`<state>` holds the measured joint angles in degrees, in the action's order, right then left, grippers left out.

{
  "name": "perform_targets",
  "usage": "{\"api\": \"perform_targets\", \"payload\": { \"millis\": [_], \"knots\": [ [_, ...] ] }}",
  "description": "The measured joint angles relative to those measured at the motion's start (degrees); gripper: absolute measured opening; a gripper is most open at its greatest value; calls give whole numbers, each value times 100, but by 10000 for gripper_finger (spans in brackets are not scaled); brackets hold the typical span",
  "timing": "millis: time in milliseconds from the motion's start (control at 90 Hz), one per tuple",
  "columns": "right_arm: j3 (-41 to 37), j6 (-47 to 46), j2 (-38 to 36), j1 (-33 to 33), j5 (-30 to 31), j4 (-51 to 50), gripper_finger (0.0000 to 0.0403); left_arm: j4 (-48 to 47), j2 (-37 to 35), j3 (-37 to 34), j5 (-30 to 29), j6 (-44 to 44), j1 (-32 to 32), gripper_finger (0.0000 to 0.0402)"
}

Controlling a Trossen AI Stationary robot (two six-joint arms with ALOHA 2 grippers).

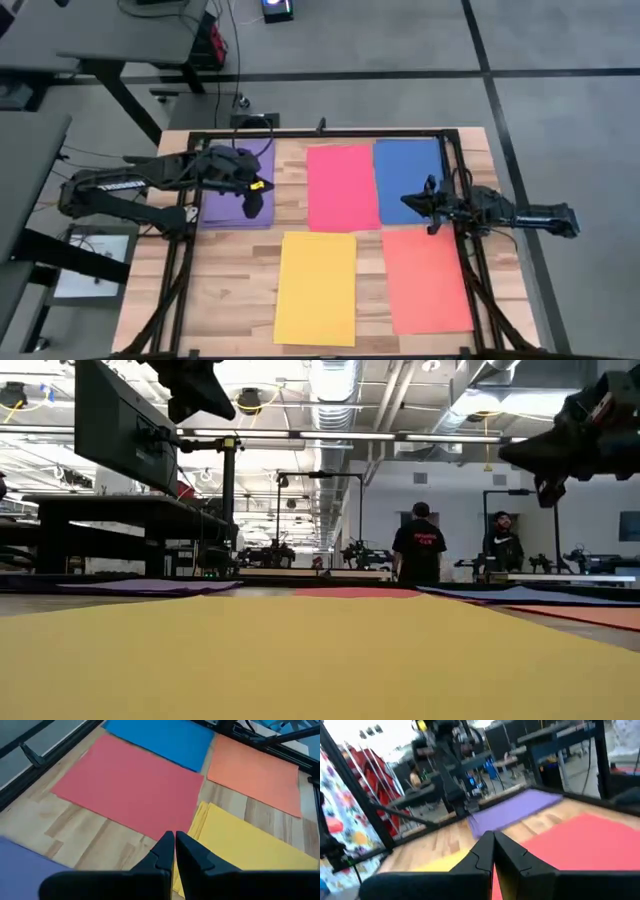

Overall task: Organize paper
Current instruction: Return to Home Position

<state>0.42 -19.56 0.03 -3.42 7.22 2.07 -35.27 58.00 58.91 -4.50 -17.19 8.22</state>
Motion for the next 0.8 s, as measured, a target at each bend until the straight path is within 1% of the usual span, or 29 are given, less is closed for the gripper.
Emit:
{"api": "perform_targets", "payload": {
  "millis": [133, 233, 367, 489, 800],
  "knots": [
    [-1, 281, -2, 76, -31, 10, 0, -2, -2, 1, 1, -3, -1, 0],
    [-1, 317, -2, 154, -79, -21, 0, -4, -2, 1, 1, -7, -1, 0],
    [-1, 374, -4, 306, -521, -113, 0, -27, -2, 1, 1, -22, -1, 0],
    [-4, 637, -4, 443, -905, -123, 0, -39, -2, 1, 1, -28, -2, 0],
    [-4, 613, 33, 445, -940, -136, 0, -160, -2, 1, 0, -13, -118, 0]
  ]
}}
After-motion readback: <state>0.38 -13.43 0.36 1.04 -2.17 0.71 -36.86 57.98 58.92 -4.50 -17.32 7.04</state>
